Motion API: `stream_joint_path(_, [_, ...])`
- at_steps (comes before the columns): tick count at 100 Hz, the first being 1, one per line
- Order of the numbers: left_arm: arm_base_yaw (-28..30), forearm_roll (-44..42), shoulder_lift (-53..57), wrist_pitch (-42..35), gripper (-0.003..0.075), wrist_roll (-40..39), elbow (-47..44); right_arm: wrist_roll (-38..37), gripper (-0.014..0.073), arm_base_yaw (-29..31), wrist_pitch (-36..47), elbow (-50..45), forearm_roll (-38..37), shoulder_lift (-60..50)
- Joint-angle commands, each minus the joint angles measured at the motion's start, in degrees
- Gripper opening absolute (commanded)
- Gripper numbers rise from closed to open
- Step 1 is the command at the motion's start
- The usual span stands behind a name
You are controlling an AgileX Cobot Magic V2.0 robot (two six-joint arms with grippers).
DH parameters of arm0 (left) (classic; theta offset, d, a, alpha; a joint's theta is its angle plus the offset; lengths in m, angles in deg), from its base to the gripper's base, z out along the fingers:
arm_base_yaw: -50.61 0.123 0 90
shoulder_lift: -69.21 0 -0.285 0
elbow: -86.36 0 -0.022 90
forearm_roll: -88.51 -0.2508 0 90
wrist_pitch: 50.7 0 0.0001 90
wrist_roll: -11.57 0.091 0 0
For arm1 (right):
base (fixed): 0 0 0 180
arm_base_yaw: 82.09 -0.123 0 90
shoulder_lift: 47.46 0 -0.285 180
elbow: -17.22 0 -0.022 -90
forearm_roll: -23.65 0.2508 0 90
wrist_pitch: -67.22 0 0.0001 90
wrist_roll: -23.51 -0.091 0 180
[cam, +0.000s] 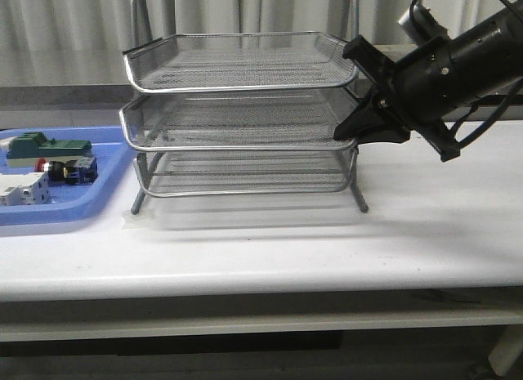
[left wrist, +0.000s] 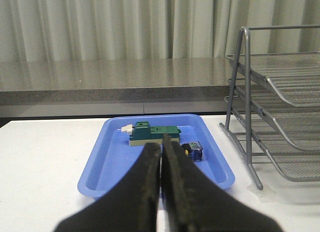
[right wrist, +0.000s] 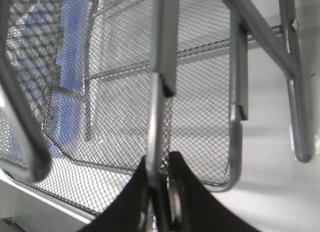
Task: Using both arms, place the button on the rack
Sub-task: 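Reach right gripper to the middle mesh tray and pull it toward the robot, then release the middle tray and withdraw the right gripper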
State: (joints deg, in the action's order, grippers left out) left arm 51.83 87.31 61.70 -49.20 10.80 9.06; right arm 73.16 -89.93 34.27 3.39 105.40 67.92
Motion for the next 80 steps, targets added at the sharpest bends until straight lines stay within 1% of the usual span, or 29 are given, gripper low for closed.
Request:
stream_joint_path(1, [0.2, 0.0, 1.9, -5.0, 0.0004, -0.5, -2.6, -0.2, -0.0035, -0.1, -6.1, -0.2, 0.0, -2.8])
stream_joint_path(18, [0.2, 0.0, 1.9, -5.0, 0.0004, -0.5, -2.6, -0.2, -0.0035, -0.1, -5.8, -4.0, -2.1, -5.1])
stream_joint_path(33, [0.2, 0.0, 1.9, -5.0, 0.0004, -0.5, -2.6, -0.2, -0.0035, -0.1, -3.3, -9.2, -3.9, -10.2])
stream_joint_path(53, [0.2, 0.0, 1.9, -5.0, 0.0004, -0.5, -2.6, -0.1, -0.0035, -0.1, -3.1, -15.2, -4.5, -16.0])
stream_joint_path(80, [0.2, 0.0, 1.9, -5.0, 0.0004, -0.5, -2.6, -0.1, -0.0035, -0.1, -3.6, -18.6, -5.1, -18.3])
